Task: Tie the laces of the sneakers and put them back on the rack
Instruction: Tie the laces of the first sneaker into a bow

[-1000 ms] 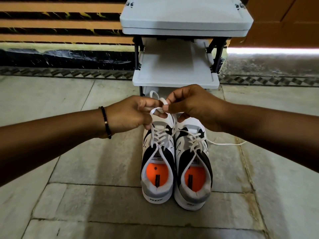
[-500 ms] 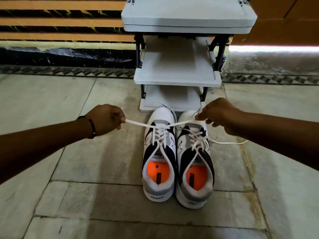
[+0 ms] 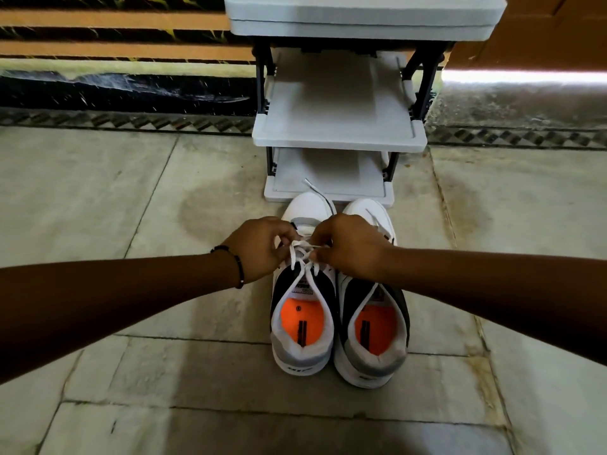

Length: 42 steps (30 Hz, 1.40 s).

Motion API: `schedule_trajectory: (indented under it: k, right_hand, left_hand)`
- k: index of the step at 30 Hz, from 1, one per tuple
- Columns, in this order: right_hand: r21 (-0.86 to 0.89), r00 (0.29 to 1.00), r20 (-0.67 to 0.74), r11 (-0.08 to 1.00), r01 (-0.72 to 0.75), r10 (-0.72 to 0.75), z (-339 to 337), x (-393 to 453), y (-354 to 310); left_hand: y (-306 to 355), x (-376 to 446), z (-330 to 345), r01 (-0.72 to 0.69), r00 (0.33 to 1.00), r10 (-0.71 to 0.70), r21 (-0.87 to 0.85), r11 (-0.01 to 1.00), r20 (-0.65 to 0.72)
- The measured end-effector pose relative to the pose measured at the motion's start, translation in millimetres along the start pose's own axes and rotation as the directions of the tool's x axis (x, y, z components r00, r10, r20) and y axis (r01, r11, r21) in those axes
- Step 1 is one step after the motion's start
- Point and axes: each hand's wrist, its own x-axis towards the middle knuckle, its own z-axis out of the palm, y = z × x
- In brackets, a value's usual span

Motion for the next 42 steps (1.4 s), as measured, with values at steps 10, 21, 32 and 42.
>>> schedule_trajectory:
  k: [10, 21, 32, 42]
  right_hand:
    - [-0.008, 0.986, -0.099, 0.991, 0.134, -0.134, -11.1, -3.0, -1.5]
    - [-0.518, 0.923, 0.2, 0.764, 0.385, -0.329, -18.3, -49.7, 21.9]
    - [-0.681, 0.863, 0.313, 0.54, 0.495, -0.396, -28.0, -47.8, 16.3]
    - [-0.617, 0.89, 0.377, 0.647, 0.449, -0.258, -21.2, -51.1, 10.4]
  left_hand:
    - [8.4, -3.2, -23.6, -0.163, 0.987, 0.162, 0.074, 0.984, 0.016]
    - [-16.4, -36.0, -34.8, -0.187, 0.977, 0.154, 0.243, 0.952, 0.147]
    - [-27.5, -34.3, -40.5, -0.321, 0.947, 0.285, 0.399, 0.859, 0.148]
    - [-21.2, -31.0, -44.8, -0.378, 0.925, 0.287, 0.665, 0.644, 0.247]
